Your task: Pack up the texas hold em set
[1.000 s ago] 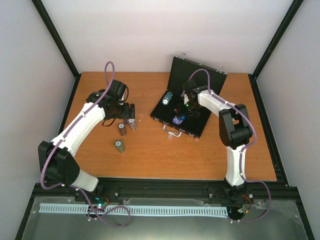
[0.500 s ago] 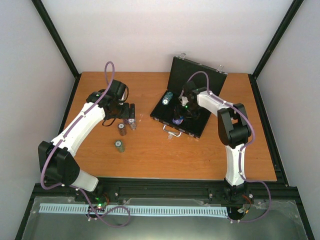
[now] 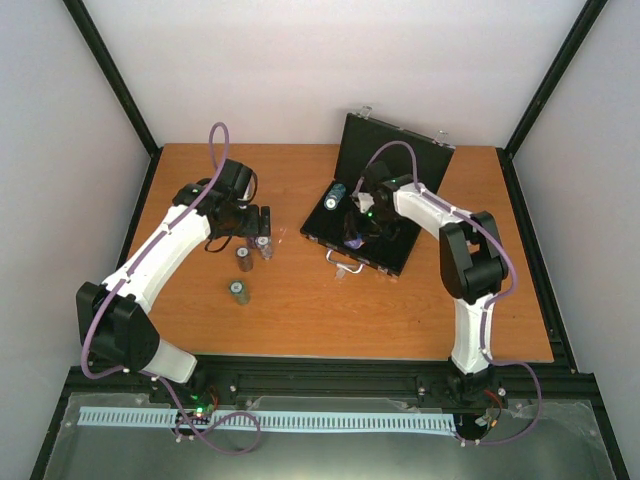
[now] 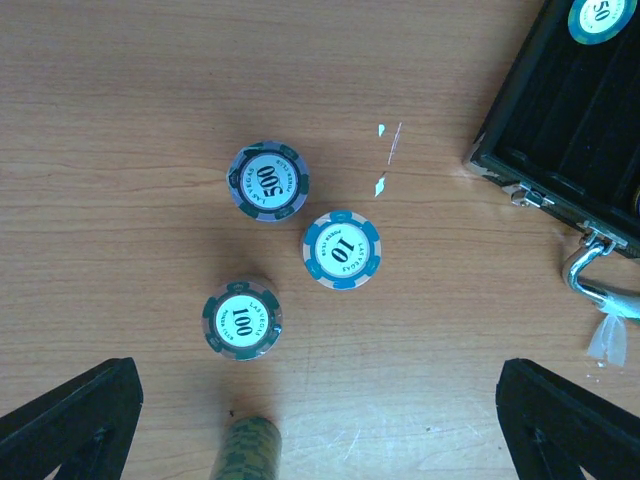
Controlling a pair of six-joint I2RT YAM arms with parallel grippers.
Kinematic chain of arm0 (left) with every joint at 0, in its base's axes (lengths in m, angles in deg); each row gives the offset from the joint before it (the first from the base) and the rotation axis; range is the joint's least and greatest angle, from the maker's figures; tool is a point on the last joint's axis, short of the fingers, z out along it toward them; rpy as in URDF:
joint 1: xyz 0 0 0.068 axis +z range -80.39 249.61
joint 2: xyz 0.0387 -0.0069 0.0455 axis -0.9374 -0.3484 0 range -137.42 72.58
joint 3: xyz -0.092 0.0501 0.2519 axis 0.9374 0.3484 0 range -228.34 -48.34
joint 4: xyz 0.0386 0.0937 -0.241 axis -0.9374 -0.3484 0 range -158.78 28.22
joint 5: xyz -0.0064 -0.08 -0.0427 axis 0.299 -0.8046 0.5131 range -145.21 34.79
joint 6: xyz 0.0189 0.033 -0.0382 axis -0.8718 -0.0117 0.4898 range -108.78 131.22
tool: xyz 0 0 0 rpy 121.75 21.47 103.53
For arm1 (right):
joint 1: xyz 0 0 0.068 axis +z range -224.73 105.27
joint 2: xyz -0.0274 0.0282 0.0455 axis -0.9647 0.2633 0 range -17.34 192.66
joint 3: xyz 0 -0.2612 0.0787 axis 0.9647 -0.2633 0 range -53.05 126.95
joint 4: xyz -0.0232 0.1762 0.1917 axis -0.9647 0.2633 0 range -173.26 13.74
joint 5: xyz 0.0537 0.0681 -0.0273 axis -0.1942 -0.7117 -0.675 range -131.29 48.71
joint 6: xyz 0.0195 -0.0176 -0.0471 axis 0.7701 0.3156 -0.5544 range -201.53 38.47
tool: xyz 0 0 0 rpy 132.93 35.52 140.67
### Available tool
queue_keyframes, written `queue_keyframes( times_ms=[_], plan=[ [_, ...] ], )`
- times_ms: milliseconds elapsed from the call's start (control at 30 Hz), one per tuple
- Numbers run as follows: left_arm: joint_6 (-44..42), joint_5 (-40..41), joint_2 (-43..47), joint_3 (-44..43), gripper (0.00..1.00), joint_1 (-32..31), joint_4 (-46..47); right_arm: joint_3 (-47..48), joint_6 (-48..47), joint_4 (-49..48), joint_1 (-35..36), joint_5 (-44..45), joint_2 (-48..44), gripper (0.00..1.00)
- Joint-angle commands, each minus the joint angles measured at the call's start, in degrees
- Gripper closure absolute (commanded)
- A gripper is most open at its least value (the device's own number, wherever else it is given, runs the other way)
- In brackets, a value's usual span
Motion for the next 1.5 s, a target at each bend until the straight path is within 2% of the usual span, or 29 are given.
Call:
queue_keyframes(
  times_ms=[0, 367, 467, 533, 733, 1233, 1467],
  plan=[
    [-0.24, -0.67, 1.34, 0.32, 0.0, 0.01, 1.02, 0.62, -0.09, 1.12, 0.29, 2.44, -4.63, 0.39],
    [-1.91, -1.98, 2.67, 8.23, 0.0, 0.01, 6.68, 3.74, -1.1, 4.32, 0.29, 5.03, -5.79, 0.38],
    [-2.07, -1.45, 2.38, 9.44, 0.02, 0.01, 9.48, 5.18, -1.42, 5.02, 0.2, 6.48, -5.78, 0.38],
    [-2.72, -1.35, 1.11, 9.53, 0.06, 0.01, 11.4, 6.29, -1.83, 5.3, 0.07, 7.78, -5.61, 0.37],
    [-3.56, -2.45, -5.11, 7.22, 0.19, 0.01, 13.85, 6.65, -1.95, 5.32, -1.08, 7.93, -5.62, 0.37],
    [-3.78, -2.42, -18.47, 0.88, 0.2, -0.6, 16.33, 0.8, -2.38, 2.89, -4.42, 7.59, -8.92, 0.36],
    [-4.1, -2.35, -21.89, -0.52, 0.31, -0.96, 15.22, 0.47, -2.2, 2.46, -5.43, 6.44, -8.4, 0.36]
  ],
)
